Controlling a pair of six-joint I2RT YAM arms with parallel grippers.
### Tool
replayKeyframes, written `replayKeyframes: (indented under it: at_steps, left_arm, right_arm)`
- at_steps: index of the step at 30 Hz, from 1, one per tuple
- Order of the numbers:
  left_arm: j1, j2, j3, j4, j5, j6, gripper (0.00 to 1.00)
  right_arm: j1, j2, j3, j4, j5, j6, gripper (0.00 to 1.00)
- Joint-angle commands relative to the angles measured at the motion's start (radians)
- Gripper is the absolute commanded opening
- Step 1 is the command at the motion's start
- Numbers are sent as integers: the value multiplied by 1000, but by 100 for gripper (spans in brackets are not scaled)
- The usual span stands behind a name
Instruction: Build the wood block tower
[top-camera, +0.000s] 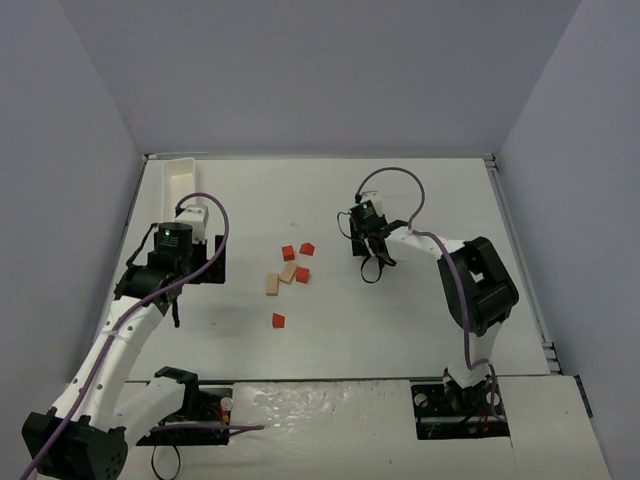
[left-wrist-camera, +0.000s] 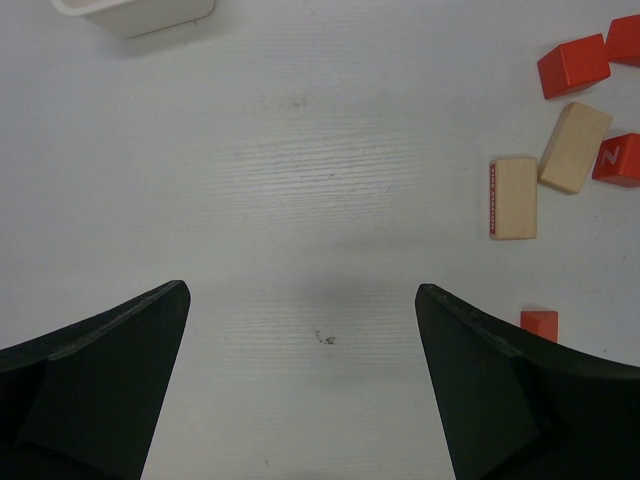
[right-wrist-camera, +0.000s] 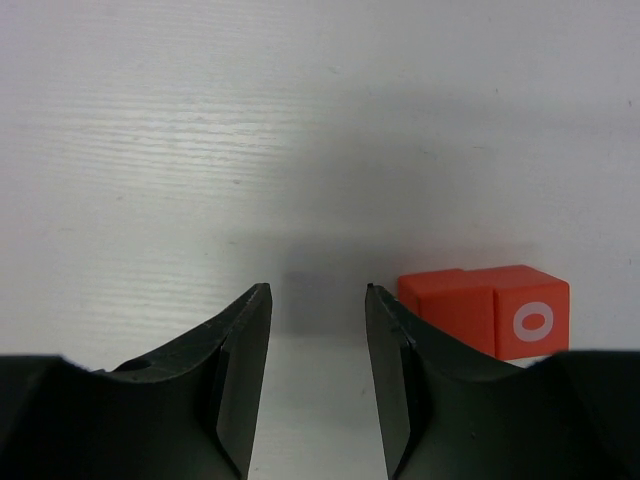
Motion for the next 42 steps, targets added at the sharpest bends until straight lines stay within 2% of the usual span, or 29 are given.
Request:
replayKeyframes:
  at_steps: [1,7,14,18,28,42]
  left_arm:
    - [0,2,25,50,10,9,95]
    - [0,-6,25,48,11,9,95]
    - [2,-16,19,48,11,9,95]
    - [0,-22,18,47,10,9,95]
    - [0,-26,20,48,14,8,95]
    - [-1,-28,20,50,16,8,95]
  right_arm:
    - [52,-144,58,28,-51,-55,40]
    - [144,-166,75,28,-141,-177,42]
    - [215,-71,184,17,-315,-351,64]
    - [250,7,273,-7,-366,-410,72]
    - [306,158,377,-60,-394,-441,80]
    - [320,244,396,-70,-388,-452,78]
